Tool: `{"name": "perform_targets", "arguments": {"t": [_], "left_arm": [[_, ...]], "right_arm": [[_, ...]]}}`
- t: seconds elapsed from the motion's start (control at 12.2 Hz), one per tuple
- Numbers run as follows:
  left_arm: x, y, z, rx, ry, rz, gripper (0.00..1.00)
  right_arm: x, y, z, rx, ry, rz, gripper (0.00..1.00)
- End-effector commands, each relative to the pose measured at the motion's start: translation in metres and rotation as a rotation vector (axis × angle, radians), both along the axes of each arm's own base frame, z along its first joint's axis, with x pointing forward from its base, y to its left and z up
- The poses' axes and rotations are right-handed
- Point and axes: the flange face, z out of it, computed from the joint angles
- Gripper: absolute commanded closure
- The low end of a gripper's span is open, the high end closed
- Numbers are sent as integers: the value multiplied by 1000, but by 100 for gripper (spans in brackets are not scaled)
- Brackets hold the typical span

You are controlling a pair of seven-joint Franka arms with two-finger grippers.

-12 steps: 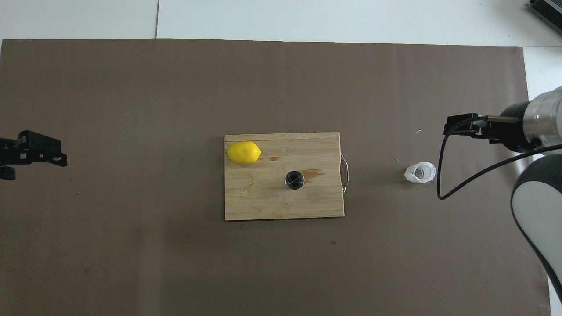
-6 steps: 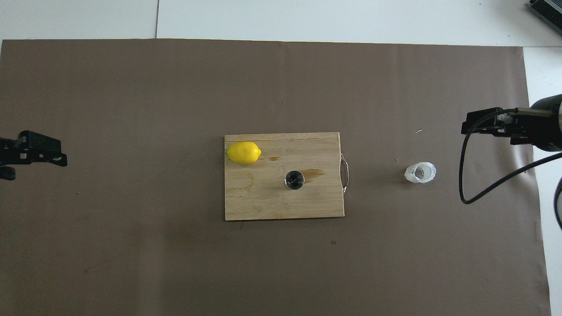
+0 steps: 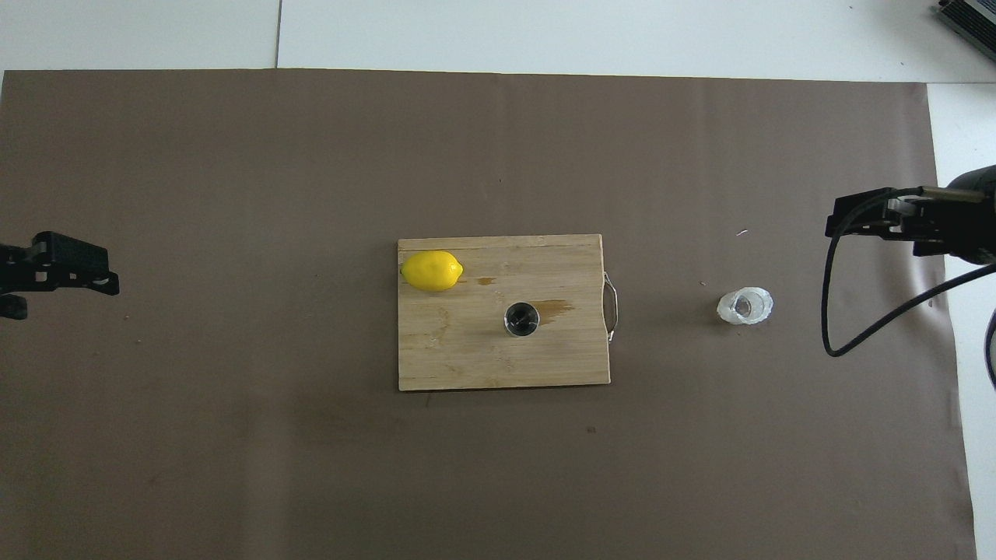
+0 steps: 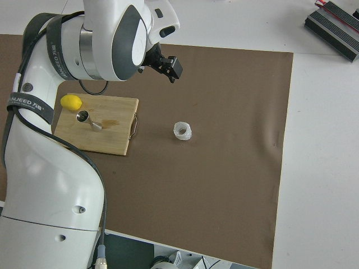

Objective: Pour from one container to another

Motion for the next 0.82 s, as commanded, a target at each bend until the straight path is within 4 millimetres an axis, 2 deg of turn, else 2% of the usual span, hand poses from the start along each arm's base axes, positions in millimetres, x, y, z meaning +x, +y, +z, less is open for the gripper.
{"name": "perform_targets", "arguments": {"t": [0.0, 0.41, 0.49, 0.74], "left_arm": [[-7, 4, 5, 15, 1, 0, 0], [-7, 4, 5, 15, 1, 0, 0], [-7, 4, 5, 15, 1, 0, 0], [-7, 4, 5, 15, 1, 0, 0]], "right_arm": [[3, -2, 8, -23, -6, 14, 0], [0, -1, 7, -21, 32, 21, 0], [0, -9, 7, -14, 34, 6, 0], [-4, -9, 8, -12, 45, 6, 0]]}}
